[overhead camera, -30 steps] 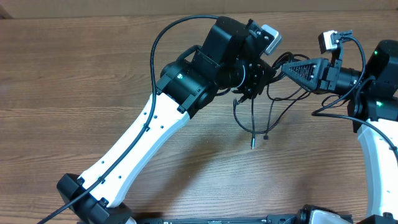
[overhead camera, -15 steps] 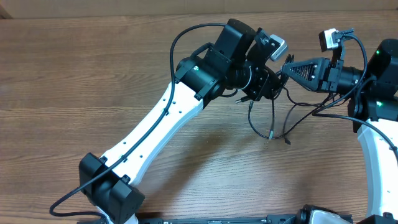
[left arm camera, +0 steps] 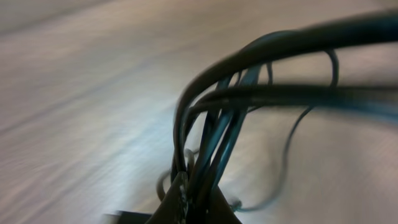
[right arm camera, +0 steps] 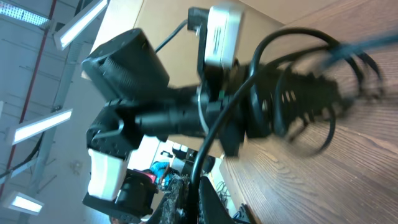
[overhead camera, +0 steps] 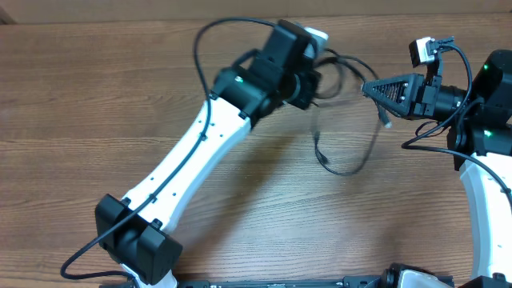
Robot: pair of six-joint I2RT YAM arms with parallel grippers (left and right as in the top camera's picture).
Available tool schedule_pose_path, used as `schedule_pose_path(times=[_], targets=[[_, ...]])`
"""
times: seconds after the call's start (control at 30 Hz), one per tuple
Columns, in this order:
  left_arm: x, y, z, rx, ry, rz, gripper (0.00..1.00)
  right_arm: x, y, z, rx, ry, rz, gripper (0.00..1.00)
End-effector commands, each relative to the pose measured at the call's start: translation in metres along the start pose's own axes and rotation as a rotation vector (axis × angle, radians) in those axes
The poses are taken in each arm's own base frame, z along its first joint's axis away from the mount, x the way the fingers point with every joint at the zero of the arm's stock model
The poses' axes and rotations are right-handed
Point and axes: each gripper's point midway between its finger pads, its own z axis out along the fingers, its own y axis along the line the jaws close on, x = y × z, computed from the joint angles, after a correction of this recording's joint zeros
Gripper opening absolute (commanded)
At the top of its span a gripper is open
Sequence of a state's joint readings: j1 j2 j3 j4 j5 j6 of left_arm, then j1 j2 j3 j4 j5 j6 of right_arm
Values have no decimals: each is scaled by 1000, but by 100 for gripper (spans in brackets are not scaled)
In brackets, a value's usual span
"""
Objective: Untangle cables
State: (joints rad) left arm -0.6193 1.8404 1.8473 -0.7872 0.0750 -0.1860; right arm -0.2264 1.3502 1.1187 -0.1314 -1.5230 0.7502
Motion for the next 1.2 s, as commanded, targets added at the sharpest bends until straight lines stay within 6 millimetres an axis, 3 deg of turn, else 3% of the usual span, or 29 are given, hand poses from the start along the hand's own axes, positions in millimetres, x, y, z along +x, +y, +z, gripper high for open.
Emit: schedule_pose_path(times=[0.0, 0.1, 0.17, 0.2, 0.3, 0.37, 0.4, 0.5, 0.67, 0.77, 0.9, 1.07, 1.17], targets=[[-7, 56, -2, -175, -24, -67, 4, 6, 13, 1, -33, 38, -19, 4], [-3, 31, 0, 28, 11, 0, 4, 4, 11, 0, -21, 23, -21, 6], [-2, 21, -1, 89, 17, 15, 4, 0, 8, 0, -1, 0, -21, 18], [-2, 18, -1, 99, 18, 12, 4, -2, 6, 0, 8, -9, -22, 27], [-2, 5, -3, 169, 22, 3, 4, -5, 3, 0, 25, -28, -23, 66], [-4, -8, -5, 244, 17, 7, 4, -7, 1, 1, 37, -41, -18, 85], [-7, -18, -8, 307, 6, 13, 4, -8, -2, 1, 50, -52, -3, 90], [-16, -41, -18, 447, -27, 15, 4, -13, -15, -1, 102, -100, 51, 91], [-27, -66, -26, 550, -65, 5, 4, -16, -36, -4, 192, -160, 96, 89], [-26, -87, -28, 582, -67, 27, 4, -20, -40, -5, 219, -184, 95, 83], [-22, -117, -31, 630, -76, 74, 4, -22, -43, -5, 238, -198, 94, 60], [-21, -135, -34, 659, -85, 102, 4, -23, -45, -6, 245, -203, 95, 4], [-22, -126, -31, 627, -85, 89, 4, -23, -45, -6, 244, -204, 96, 4]])
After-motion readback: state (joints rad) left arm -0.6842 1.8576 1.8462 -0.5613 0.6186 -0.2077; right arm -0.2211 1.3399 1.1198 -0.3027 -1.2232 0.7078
